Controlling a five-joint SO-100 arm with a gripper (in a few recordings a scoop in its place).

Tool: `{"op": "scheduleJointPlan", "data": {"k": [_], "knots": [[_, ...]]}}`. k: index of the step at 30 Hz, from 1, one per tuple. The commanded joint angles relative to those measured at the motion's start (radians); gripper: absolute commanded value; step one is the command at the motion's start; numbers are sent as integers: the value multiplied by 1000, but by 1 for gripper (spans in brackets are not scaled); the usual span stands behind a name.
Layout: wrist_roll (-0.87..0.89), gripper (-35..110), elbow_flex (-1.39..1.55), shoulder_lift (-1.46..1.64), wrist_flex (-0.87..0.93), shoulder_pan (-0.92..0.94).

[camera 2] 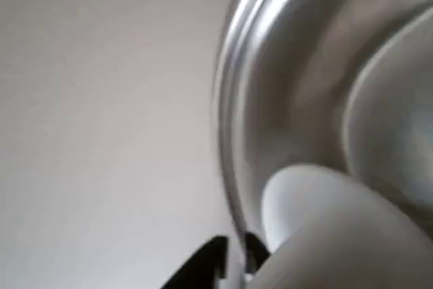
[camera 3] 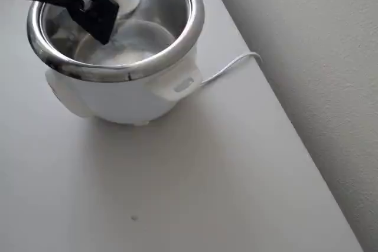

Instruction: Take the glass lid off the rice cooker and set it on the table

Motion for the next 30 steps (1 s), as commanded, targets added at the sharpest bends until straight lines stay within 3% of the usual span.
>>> {"op": "scheduleJointPlan", "data": {"k": [1,21,26,30], "knots": [[6,0,-54,78,-32,-9],[51,0,-49,595,-77,133],[-31,0,78,779,-94,302],[-163,0,362,957,-258,477]]}}
